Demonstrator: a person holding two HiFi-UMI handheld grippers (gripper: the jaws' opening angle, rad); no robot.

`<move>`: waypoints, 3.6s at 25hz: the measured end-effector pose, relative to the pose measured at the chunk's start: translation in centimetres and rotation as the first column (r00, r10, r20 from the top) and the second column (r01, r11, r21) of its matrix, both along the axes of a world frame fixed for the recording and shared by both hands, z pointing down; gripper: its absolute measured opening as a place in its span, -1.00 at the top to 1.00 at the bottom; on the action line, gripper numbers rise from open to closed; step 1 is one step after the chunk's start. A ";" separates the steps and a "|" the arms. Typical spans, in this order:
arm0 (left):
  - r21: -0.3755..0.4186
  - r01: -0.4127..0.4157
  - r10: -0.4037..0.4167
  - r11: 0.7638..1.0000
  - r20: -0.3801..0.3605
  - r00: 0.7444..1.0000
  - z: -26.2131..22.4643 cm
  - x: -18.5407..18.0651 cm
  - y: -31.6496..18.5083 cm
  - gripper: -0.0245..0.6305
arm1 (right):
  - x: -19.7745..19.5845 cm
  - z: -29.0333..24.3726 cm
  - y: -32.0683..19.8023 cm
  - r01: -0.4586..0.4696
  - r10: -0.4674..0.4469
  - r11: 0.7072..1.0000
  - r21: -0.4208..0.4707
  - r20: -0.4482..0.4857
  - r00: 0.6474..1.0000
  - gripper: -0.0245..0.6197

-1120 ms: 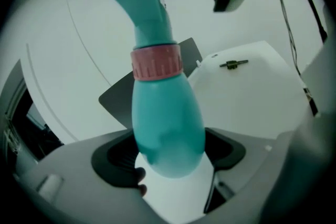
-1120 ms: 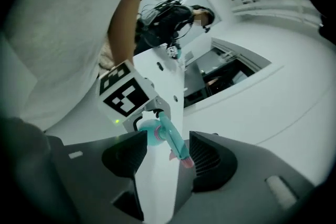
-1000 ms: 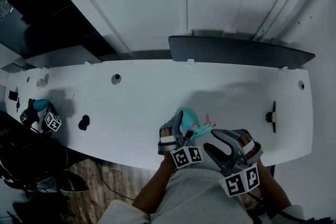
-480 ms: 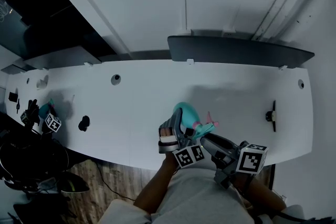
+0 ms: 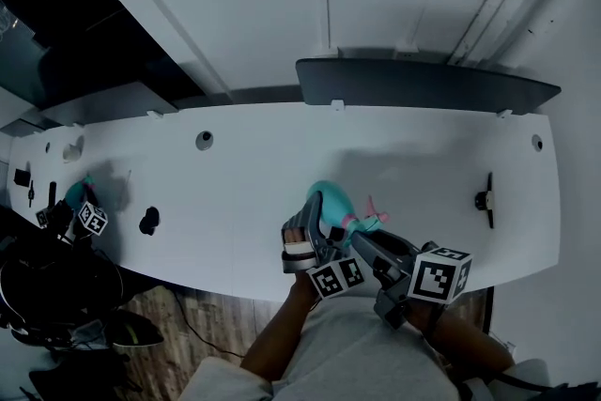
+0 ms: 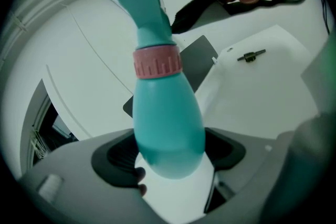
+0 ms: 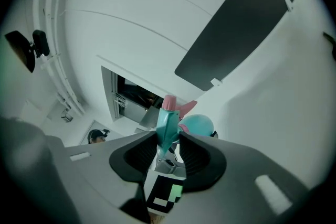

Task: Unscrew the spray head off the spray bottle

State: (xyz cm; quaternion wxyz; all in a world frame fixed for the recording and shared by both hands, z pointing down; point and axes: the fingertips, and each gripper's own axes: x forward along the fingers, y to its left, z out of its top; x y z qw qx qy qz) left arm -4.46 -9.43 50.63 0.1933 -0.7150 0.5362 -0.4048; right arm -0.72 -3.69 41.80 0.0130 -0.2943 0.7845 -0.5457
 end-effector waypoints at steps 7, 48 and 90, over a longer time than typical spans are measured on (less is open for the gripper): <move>-0.011 0.040 -0.040 0.999 -0.013 0.999 0.5 -1.0 -0.1 -0.22 | -1.4 0.0 0.0 0.109 -0.095 0.991 0.074 -0.171 0.981 0.55; 0.022 0.025 -0.025 0.999 -0.001 1.000 -1.7 0.0 -0.7 -0.22 | 1.7 -1.4 1.1 -0.075 0.166 0.954 -0.289 0.306 0.938 0.37; 0.000 -0.141 0.138 0.990 0.233 0.963 0.9 1.3 1.5 -0.22 | 2.7 1.1 0.9 0.806 -0.322 0.542 0.238 -0.827 0.461 0.74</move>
